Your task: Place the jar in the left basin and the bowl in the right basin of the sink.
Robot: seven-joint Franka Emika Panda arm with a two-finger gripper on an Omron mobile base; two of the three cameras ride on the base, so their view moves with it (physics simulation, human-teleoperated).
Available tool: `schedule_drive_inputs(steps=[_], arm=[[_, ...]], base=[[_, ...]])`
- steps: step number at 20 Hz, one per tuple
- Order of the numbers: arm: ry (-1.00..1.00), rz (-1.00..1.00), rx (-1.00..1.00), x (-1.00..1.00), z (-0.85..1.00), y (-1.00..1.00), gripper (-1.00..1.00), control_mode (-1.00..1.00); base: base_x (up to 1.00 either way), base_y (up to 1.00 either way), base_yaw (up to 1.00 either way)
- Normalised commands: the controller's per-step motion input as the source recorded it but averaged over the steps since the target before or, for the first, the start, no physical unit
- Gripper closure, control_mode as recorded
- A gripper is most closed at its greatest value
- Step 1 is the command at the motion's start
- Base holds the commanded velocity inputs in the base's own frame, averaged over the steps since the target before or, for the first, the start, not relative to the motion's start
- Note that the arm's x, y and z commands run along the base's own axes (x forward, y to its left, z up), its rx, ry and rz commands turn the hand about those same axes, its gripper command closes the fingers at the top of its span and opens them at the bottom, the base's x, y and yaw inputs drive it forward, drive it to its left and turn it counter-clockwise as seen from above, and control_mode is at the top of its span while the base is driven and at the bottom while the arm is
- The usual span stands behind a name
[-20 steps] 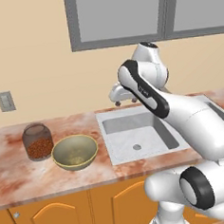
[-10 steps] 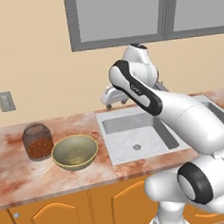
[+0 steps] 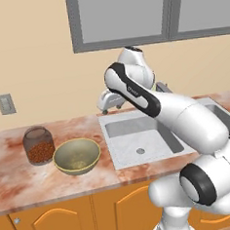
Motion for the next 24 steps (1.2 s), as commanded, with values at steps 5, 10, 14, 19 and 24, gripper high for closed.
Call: schedule_drive_inputs(steps=[5,10,14,19,24], arm=[[0.0,0.13,0.05,0.0,-0.05,0.12,-1.0,-1.0],[-0.01,0.12,0.08,0.04,-0.05,0.18,-1.0,-1.0],[-0.02,0.05,0.01,0.11,0.0,0.26,-1.0,-1.0],[-0.03,0.0,-0.05,0.12,0.0,0.31,-1.0,-1.0],[-0.14,-0.04,-0.13,0.08,0.0,0.33,-1.0,-1.0]], base=[[0.0,0.0,0.0],[0.0,0.0,0.0],[0.0,0.0,0.0],[0.0,0.0,0.0],[0.0,0.0,0.0]])
